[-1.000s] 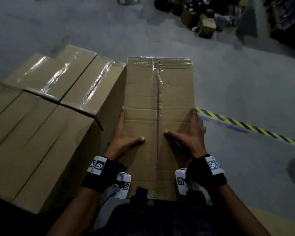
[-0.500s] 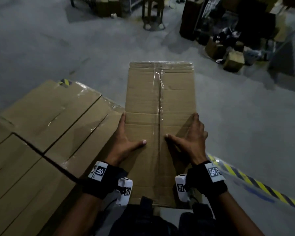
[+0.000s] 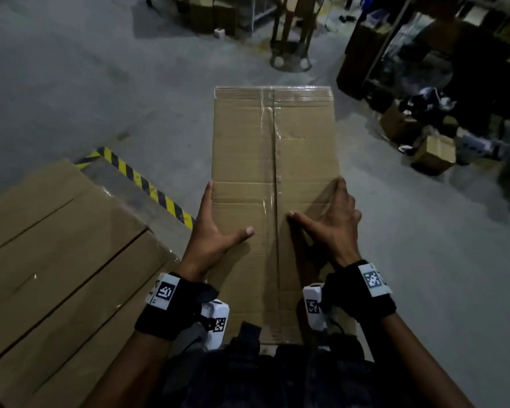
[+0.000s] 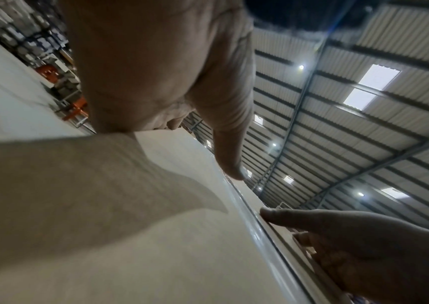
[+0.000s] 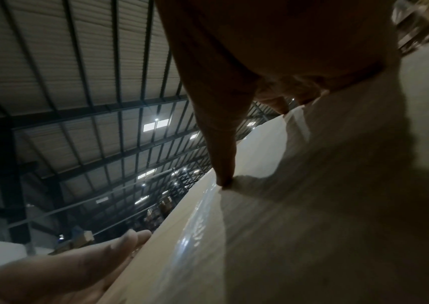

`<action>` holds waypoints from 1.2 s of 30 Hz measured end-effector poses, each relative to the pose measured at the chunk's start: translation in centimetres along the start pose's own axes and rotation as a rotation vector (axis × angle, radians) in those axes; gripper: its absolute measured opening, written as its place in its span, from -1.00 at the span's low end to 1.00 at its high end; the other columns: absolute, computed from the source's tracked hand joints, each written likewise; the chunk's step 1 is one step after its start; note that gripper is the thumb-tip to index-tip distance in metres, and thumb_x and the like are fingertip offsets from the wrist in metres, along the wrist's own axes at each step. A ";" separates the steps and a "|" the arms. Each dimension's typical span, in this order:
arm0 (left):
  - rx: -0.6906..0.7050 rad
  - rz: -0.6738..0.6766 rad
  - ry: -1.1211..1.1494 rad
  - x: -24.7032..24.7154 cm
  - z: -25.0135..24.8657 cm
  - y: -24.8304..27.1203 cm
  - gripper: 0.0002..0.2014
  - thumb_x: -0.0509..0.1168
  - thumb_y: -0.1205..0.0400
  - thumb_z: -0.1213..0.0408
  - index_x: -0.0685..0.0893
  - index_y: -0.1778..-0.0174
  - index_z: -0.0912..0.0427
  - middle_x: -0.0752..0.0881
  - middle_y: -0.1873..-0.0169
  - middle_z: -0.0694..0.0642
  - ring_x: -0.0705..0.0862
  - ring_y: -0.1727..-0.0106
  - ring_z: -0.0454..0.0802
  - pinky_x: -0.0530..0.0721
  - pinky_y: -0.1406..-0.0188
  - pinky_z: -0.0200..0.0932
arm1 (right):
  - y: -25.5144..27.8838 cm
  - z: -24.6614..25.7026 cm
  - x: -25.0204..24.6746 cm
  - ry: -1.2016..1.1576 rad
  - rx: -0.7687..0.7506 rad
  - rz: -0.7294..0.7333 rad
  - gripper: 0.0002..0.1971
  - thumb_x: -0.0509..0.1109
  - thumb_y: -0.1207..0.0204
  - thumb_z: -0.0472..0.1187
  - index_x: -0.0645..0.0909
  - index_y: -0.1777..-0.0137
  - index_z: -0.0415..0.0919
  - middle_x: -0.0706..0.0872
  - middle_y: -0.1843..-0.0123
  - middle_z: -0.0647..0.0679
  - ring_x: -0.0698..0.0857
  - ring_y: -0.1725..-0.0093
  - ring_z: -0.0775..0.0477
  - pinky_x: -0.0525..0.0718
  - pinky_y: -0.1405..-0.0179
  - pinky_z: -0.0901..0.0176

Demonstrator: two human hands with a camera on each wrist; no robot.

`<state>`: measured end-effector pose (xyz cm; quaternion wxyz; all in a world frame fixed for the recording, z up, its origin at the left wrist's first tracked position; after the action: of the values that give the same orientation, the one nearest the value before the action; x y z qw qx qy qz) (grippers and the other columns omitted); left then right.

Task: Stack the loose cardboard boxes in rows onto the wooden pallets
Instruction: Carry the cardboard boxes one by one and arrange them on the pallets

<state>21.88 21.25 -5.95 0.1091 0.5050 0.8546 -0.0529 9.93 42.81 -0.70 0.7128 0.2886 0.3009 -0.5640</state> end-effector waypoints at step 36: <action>-0.377 -1.169 0.267 -18.3 8.5 -40.6 0.23 0.68 -0.21 -0.08 -0.01 -0.67 -0.31 0.22 -0.65 -0.12 0.29 -0.62 -0.05 0.38 -0.57 0.18 | -49.8 41.9 36.0 0.162 -0.868 0.827 0.18 0.63 -0.17 0.32 0.00 -0.67 0.03 0.33 -0.59 -0.16 0.35 -0.45 -0.36 0.49 -0.34 -0.39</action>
<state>-3.94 -15.72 -10.61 0.0415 -0.0712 0.9904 0.1113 -27.83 -21.18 -4.15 0.9003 0.1065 0.4200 -0.0422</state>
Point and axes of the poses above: each hand's wrist, its own y-axis away from the middle knuckle, its own x-axis out of the palm, z = x × y, the point moved 3 cm from there along -y, towards the middle knuckle
